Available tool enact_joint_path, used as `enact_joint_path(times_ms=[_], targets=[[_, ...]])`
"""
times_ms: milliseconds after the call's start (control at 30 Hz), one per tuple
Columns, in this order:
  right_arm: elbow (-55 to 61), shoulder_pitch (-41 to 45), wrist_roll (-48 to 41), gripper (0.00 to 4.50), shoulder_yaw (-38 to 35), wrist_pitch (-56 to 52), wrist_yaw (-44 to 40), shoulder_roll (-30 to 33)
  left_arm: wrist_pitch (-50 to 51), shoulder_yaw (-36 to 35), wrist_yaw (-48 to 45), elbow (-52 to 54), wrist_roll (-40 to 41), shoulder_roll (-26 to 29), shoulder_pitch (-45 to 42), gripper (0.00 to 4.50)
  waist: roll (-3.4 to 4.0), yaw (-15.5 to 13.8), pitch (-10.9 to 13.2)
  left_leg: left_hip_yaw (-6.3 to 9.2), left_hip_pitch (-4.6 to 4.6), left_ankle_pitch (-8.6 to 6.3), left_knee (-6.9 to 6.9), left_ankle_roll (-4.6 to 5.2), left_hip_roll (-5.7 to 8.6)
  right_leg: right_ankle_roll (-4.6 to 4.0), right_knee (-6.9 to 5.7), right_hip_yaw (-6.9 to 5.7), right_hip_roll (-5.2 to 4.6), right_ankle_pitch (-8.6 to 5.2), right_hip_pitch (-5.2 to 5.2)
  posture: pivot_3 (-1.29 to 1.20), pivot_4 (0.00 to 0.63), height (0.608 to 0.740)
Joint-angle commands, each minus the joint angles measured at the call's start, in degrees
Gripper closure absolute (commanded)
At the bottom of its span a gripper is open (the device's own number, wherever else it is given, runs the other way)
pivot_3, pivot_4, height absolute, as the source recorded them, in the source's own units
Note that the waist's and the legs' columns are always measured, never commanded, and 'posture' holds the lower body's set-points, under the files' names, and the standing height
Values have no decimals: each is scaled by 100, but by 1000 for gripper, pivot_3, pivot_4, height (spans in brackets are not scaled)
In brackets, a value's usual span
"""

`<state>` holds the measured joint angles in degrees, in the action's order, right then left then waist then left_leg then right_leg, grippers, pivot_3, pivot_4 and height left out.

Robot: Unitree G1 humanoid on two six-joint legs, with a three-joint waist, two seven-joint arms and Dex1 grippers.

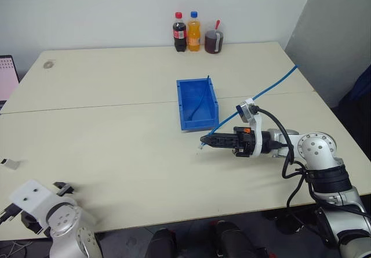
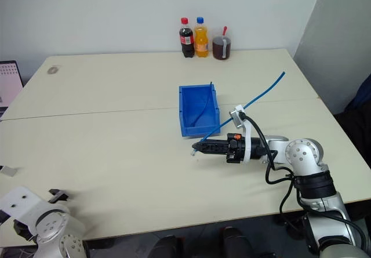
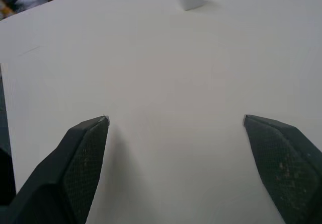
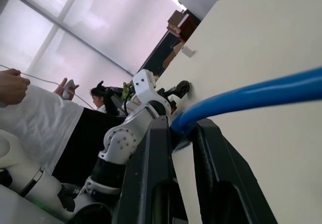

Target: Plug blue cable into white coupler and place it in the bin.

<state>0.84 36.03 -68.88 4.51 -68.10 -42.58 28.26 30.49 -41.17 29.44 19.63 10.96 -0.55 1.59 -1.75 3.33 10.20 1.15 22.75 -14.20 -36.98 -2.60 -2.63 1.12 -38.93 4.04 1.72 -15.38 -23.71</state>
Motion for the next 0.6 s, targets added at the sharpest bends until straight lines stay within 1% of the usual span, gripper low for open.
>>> enact_joint_path(times_ms=[33,100,200,333,600], targets=[[73,168,119,4226,-66,-75,-250,-28,-394,-369,-90,-628,232,389,-378,21,-1,-15,0,1,2,0,-1,0,1,0,0,-2,0,0,0,0,150,740],[79,176,183,4226,-98,-93,-273,-53,-481,-446,-143,-987,306,647,-605,21,-8,-21,-5,4,5,0,-5,-1,2,0,0,-5,0,1,0,0,150,740],[159,118,210,4226,-208,-121,-168,-116,-606,-537,-284,-1752,369,1221,-1055,21,-15,-29,-6,5,7,0,-5,-1,3,1,1,-7,-1,1,0,0,150,740],[290,20,205,4226,-309,-201,-87,-141,-668,-400,-330,-2301,264,1682,-1412,21,-19,-39,-7,14,12,0,-4,-1,1,0,2,-16,-1,1,-3,0,150,740],[381,-11,173,4226,-480,-303,55,-193,-716,-386,-143,-2939,245,2081,-1918,21,-23,-63,-8,11,17,0,-4,-3,3,0,6,-16,-10,1,-4,0,150,740]])
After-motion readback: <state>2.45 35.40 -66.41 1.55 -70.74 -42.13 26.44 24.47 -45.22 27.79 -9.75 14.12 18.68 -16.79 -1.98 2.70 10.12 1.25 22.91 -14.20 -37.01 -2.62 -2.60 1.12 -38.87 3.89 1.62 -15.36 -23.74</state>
